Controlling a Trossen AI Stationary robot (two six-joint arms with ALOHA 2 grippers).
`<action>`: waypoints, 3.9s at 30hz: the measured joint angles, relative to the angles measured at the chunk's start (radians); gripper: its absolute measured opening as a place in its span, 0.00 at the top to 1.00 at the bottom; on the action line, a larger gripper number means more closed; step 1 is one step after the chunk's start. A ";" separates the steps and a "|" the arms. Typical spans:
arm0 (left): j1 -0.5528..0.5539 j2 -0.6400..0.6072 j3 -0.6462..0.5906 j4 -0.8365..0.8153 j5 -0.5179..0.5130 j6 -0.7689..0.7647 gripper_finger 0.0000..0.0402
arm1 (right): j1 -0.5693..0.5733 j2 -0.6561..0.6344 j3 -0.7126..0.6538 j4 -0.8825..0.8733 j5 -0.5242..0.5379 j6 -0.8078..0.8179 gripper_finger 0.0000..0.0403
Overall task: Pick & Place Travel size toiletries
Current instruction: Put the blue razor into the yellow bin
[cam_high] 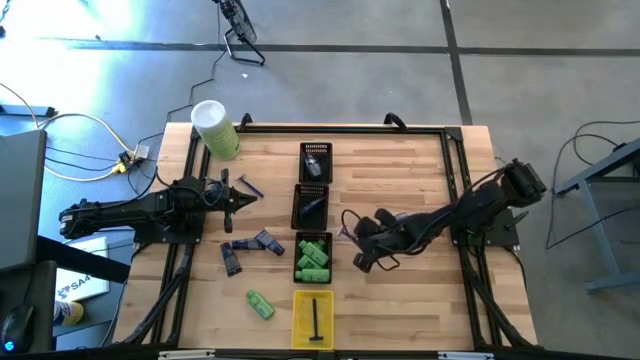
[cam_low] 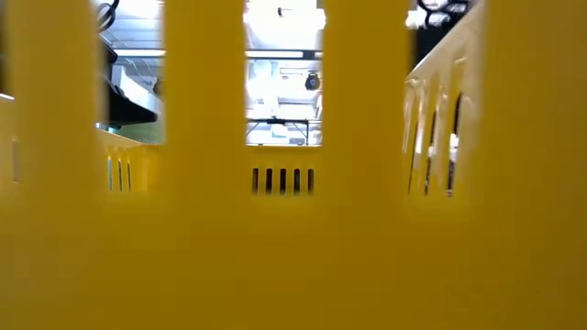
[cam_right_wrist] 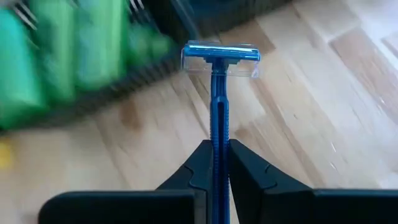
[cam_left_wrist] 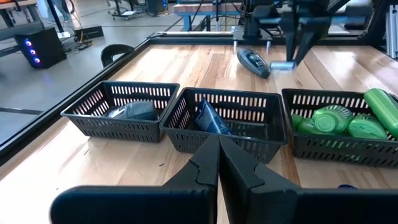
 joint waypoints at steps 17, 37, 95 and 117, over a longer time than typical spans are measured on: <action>0.000 0.000 0.000 -0.001 0.000 0.000 0.99 | 0.020 -0.077 0.001 0.262 -0.041 0.047 0.93; 0.000 0.000 0.000 -0.001 0.000 0.000 0.99 | 0.101 -0.050 0.118 0.298 0.010 0.037 0.93; 0.000 0.000 0.000 0.006 0.000 -0.003 0.99 | 0.150 0.367 0.529 0.065 -0.426 0.436 0.93; 0.000 0.000 0.000 0.006 0.000 -0.004 0.99 | 0.148 0.470 0.529 0.167 -0.488 0.436 0.86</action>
